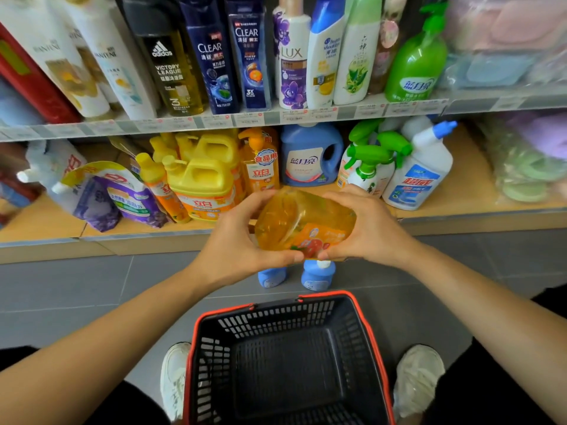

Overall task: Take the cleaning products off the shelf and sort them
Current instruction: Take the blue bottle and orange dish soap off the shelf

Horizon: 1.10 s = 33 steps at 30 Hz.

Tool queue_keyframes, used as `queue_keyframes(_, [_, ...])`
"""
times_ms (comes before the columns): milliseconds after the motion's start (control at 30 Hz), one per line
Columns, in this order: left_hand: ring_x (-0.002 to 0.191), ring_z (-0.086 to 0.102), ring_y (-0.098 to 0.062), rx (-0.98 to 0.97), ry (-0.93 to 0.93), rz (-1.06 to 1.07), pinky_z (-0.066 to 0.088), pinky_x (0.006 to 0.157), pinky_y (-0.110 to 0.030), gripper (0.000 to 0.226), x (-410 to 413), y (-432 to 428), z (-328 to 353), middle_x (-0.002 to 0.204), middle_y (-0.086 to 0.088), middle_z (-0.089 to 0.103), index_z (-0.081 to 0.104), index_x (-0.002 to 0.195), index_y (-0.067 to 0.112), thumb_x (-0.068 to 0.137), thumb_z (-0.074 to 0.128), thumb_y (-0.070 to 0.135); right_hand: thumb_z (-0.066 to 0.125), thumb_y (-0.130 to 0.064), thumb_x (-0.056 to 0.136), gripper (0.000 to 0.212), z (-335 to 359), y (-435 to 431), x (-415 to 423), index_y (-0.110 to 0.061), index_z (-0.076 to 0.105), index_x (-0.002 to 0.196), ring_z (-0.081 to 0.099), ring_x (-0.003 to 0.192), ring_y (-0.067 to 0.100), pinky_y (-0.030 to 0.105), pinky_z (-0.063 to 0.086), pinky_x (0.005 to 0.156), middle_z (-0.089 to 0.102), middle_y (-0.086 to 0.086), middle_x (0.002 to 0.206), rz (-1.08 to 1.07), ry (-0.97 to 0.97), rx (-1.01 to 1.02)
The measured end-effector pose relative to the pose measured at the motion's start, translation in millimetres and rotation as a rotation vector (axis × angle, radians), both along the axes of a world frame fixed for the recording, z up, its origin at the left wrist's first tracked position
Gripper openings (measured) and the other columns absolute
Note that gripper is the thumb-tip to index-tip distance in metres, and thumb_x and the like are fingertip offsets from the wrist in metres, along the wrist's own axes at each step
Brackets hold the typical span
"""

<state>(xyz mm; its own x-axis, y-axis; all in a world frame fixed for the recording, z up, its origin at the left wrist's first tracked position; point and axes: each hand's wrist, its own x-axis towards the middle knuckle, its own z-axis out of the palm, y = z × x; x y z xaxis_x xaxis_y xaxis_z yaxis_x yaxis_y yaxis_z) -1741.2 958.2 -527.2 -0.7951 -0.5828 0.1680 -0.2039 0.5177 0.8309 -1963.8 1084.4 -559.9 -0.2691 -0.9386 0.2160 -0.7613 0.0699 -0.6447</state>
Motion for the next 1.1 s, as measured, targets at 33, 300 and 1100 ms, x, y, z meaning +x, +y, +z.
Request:
queue_keyframes(33, [0.11,0.064,-0.003,-0.009,0.014,0.019,0.056,0.091,-0.033,0.092,-0.3,1.9,0.0,0.12,0.011,0.066,0.056,0.136,0.019,0.056,0.096,0.044,0.099,-0.047,0.046,0.101,-0.9,0.0,2.3,-0.031,0.057,0.137,0.051,0.113,-0.001,0.027,0.047,0.097,0.053,-0.013,0.123,-0.012,-0.044,-0.016])
queue_keyframes(300, [0.11,0.061,-0.018,-0.302,0.07,-0.206,0.05,0.093,-0.038,0.082,-1.2,5.2,21.7,0.115,-0.003,0.065,0.062,0.13,0.008,0.061,0.096,0.037,0.096,0.005,0.053,0.087,-5.1,-0.7,39.5,-0.007,0.057,0.13,0.065,0.117,0.02,0.038,0.054,0.098,0.069,0.009,0.123,0.092,-0.592,-0.034])
queue_keyframes(1100, [0.098,0.069,-0.007,0.265,0.169,-0.059,0.057,0.089,-0.028,0.03,-1.2,-2.8,1.4,0.106,0.0,0.074,0.069,0.117,0.016,0.09,0.071,0.002,0.101,-0.02,0.05,0.088,-14.3,0.3,46.9,-0.022,0.061,0.128,0.065,0.109,0.002,0.015,0.048,0.09,0.069,-0.017,0.116,0.035,-0.341,-0.088])
